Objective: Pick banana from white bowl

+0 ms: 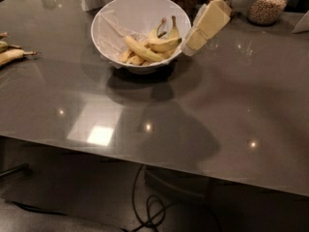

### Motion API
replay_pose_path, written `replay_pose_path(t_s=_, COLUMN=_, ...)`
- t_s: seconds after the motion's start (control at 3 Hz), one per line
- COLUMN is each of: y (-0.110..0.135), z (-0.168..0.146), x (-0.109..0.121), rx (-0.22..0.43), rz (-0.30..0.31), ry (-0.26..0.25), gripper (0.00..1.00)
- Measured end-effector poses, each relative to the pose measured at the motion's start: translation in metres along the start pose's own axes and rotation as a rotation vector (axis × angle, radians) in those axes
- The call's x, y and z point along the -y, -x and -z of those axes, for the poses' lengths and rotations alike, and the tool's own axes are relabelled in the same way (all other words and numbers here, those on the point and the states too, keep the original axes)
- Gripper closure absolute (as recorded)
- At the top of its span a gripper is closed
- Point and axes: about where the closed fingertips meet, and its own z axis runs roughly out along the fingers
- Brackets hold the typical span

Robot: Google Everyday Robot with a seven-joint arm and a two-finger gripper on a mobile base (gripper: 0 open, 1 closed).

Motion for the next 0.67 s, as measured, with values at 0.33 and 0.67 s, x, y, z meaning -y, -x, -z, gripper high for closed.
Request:
replay_pose_path(t_s=0.33, y=0.041, z=-0.021, x=0.024, rx=0.141, rz=-0.04, ry=-0.038, gripper=0.0)
replay_pose_path(t_s=0.67, y=0.077, z=-0.042, x=0.051, rx=0.257, rz=-0.083, ry=-0.053, gripper=0.0)
